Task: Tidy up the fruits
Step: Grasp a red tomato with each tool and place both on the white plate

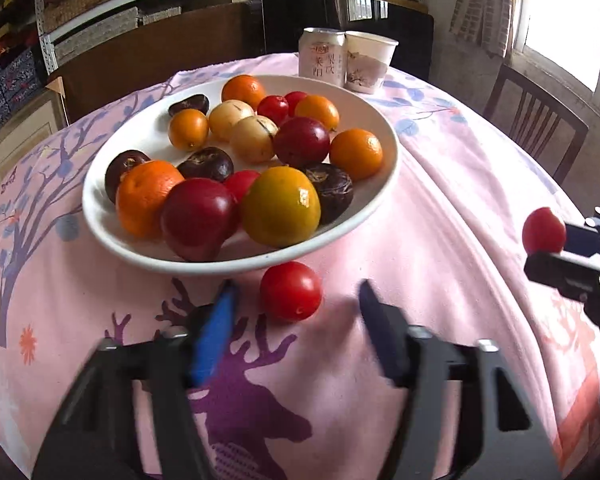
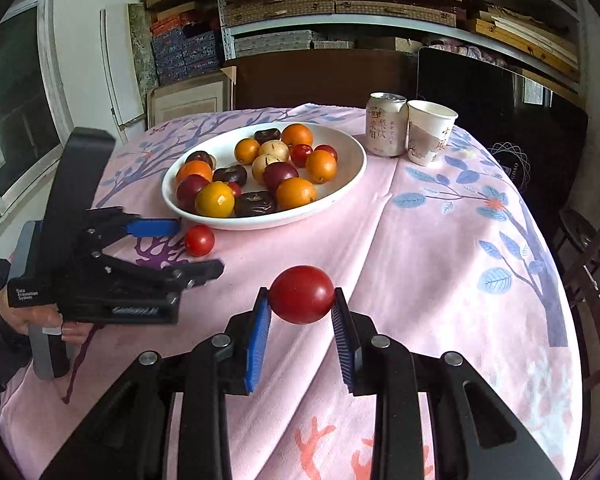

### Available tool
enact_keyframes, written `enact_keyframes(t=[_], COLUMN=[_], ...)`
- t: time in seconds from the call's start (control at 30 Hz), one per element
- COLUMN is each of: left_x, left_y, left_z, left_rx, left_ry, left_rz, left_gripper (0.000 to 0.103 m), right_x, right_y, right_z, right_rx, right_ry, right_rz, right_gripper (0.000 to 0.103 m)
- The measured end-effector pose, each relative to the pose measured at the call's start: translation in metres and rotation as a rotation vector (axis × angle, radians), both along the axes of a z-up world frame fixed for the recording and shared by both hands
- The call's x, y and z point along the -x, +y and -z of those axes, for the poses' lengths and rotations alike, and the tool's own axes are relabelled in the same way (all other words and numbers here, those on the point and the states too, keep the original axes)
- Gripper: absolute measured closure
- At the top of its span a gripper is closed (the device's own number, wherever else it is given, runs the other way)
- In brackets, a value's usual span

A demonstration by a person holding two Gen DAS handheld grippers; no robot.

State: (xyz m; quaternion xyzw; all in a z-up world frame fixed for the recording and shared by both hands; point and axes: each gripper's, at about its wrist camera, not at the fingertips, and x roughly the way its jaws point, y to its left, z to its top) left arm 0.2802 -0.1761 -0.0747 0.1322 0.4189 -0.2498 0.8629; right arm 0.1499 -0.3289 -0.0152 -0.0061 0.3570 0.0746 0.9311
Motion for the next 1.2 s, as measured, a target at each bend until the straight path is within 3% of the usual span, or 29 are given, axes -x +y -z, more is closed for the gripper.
enact_keyframes(t=[0.07, 0.3, 0.43, 0.6, 0.73, 0.83, 0.9, 1.07, 1.1, 1.13, 1.17, 1.2], left_x=[0.002, 0.032, 0.047, 0.031, -0.003, -0.041, -0.065, -0.104, -0.105, -0.107, -0.106, -0.103], left_y=[-0.007, 0.003, 0.021, 0.053, 0.052, 0.054, 0.053, 0.049, 0.050, 0.050, 0.051, 0.052], left_z=[-0.001, -0.013, -0.039, -0.092, -0.114, -0.121, -0.114, -0.079, -0.075, -0.071, -0.069, -0.068], left_rx=[-0.031, -0.077, -0.055, 0.085, 0.031, 0.079, 0.094, 0.015, 0.024, 0.023, 0.017, 0.017], left_ry=[-0.033, -0.123, -0.189, -0.261, -0.331, -0.291, -0.255, -0.187, -0.175, -0.176, -0.194, -0.212], left_rz=[0.023, 0.069, 0.061, -0.002, -0.067, -0.120, -0.131, -0.195, -0.195, -0.198, -0.219, -0.241], left_gripper=[0.076, 0.076, 0.076, 0.076, 0.077, 0.077, 0.077, 0.077, 0.076, 0.075, 0.066, 0.025], right_x=[-0.003, -0.004, 0.010, -0.001, -0.038, -0.084, -0.109, -0.167, -0.171, -0.173, -0.173, -0.171], right_y=[0.004, 0.002, 0.007, 0.013, 0.016, 0.015, 0.025, 0.035, 0.037, 0.038, 0.039, 0.038], right_z=[0.005, 0.018, -0.003, -0.042, -0.068, -0.071, -0.068, -0.044, -0.040, -0.036, -0.034, -0.032], right_rx=[0.003, -0.032, -0.031, -0.024, -0.045, -0.173, -0.160, -0.115, -0.086, -0.062, -0.054, -0.056], right_ry=[0.027, 0.068, -0.012, -0.071, -0.132, -0.099, -0.096, -0.014, -0.018, -0.034, -0.045, -0.053], right_rz=[-0.022, -0.047, -0.037, 0.000, 0.009, 0.009, 0.011, 0.042, 0.064, 0.062, 0.038, 0.026], right_gripper=[0.072, 0.072, 0.072, 0.072, 0.072, 0.072, 0.072, 0.071, 0.068, 0.058, 0.023, 0.003])
